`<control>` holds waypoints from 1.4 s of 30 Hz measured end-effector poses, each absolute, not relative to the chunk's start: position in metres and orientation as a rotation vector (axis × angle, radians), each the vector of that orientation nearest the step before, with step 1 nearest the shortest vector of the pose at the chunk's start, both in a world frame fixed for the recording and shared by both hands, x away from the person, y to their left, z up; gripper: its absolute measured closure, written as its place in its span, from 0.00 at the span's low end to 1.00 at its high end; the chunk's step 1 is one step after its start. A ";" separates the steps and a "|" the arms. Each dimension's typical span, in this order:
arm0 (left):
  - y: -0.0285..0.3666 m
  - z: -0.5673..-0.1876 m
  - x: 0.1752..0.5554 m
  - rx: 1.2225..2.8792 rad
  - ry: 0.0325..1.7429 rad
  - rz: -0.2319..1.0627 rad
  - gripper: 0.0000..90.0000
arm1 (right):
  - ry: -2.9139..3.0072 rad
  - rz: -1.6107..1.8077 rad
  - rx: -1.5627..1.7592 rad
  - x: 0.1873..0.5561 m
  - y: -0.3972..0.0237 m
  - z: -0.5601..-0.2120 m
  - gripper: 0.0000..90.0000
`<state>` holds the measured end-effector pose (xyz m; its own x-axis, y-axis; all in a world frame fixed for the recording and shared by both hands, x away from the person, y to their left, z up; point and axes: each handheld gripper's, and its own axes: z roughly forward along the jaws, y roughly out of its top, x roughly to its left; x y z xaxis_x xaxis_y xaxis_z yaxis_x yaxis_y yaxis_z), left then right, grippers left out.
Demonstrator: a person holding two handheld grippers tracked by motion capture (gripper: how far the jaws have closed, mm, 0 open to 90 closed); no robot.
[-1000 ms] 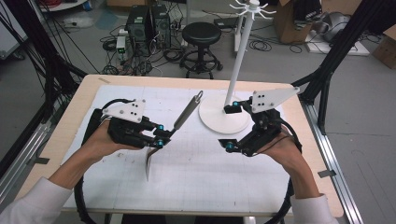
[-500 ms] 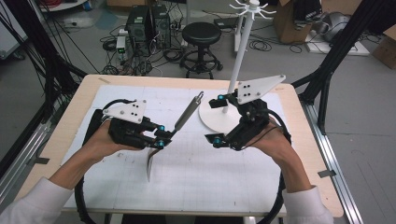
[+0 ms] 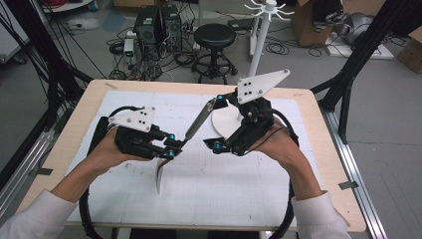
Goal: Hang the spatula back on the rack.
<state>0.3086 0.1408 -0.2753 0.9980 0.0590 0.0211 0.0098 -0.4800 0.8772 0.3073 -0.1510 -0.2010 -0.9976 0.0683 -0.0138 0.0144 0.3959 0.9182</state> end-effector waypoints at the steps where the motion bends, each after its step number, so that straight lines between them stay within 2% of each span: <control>1: 0.141 -0.275 0.309 2.071 0.045 0.059 0.83 | 2.585 1.695 0.062 0.308 -0.150 -0.200 0.01; 3: 0.141 -0.275 0.309 2.072 0.043 0.060 0.83 | 2.584 1.698 0.054 0.308 -0.147 -0.200 0.02; 10: 0.140 -0.275 0.308 2.069 0.039 0.056 0.83 | 2.558 1.740 0.041 0.306 -0.142 -0.198 0.15; 16: 0.140 -0.275 0.308 2.075 0.038 0.059 0.83 | 2.558 1.758 0.042 0.307 -0.141 -0.197 0.19; 23: 0.140 -0.276 0.308 2.075 0.038 0.057 0.83 | 2.536 1.780 0.046 0.308 -0.143 -0.196 0.29; 36: 0.139 -0.276 0.309 2.080 0.026 0.062 0.83 | 2.536 1.781 0.058 0.310 -0.145 -0.194 0.57; 40: 0.139 -0.277 0.308 2.081 0.029 0.062 0.83 | 2.531 1.800 0.051 0.310 -0.146 -0.193 0.62; 42: 0.139 -0.277 0.309 2.082 0.027 0.062 0.83 | 2.527 1.804 0.044 0.310 -0.146 -0.193 0.70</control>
<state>0.3089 0.1388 -0.2770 0.9984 0.0453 0.0330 -0.0066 -0.4898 0.8718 0.3100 -0.1463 -0.1927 -0.9989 0.0447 -0.0135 0.0018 0.3248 0.9458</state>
